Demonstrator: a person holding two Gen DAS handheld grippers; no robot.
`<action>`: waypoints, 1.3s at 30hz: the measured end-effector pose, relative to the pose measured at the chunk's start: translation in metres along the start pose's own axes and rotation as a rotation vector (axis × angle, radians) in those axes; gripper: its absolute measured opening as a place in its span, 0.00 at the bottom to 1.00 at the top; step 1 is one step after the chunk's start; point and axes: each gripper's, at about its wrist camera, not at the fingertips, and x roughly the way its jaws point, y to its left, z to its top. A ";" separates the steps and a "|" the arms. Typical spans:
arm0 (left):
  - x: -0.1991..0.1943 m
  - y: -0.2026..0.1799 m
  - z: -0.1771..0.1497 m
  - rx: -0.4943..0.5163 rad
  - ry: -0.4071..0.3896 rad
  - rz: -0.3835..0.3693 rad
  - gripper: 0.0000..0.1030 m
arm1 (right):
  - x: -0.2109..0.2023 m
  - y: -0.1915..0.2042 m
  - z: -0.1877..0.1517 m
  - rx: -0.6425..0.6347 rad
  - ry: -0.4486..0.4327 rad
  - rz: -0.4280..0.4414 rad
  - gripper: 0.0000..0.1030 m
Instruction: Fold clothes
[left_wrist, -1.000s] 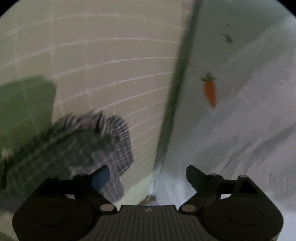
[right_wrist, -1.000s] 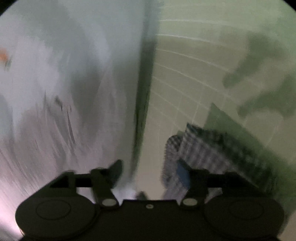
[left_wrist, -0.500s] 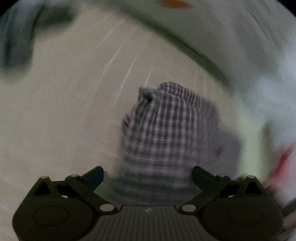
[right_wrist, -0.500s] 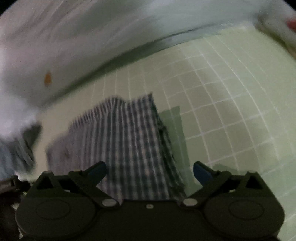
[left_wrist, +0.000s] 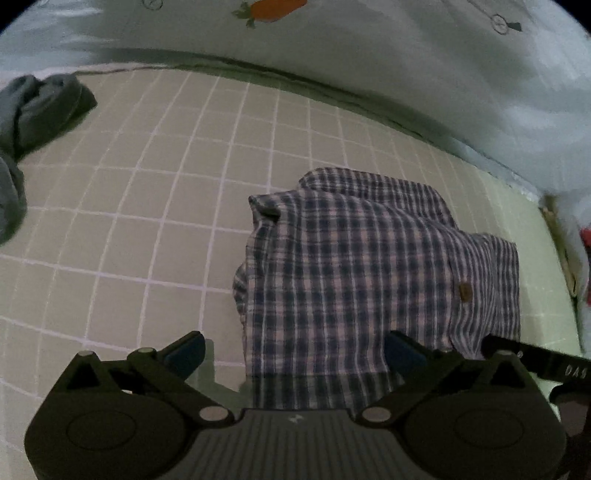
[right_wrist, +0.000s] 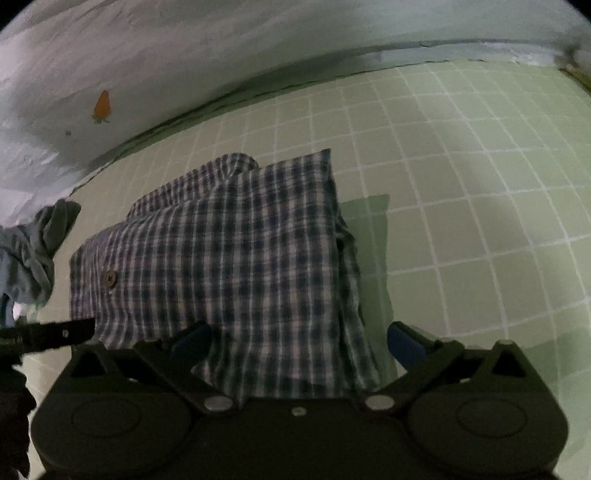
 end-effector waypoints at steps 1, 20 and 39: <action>0.003 0.001 0.001 -0.006 0.004 -0.006 0.99 | 0.003 0.003 0.001 -0.020 -0.005 -0.008 1.00; -0.014 -0.032 -0.010 -0.020 0.014 -0.068 0.29 | -0.006 0.064 -0.002 -0.212 -0.053 0.057 0.28; -0.138 -0.100 -0.156 0.068 -0.085 -0.093 0.27 | -0.176 0.028 -0.139 -0.243 -0.217 0.087 0.26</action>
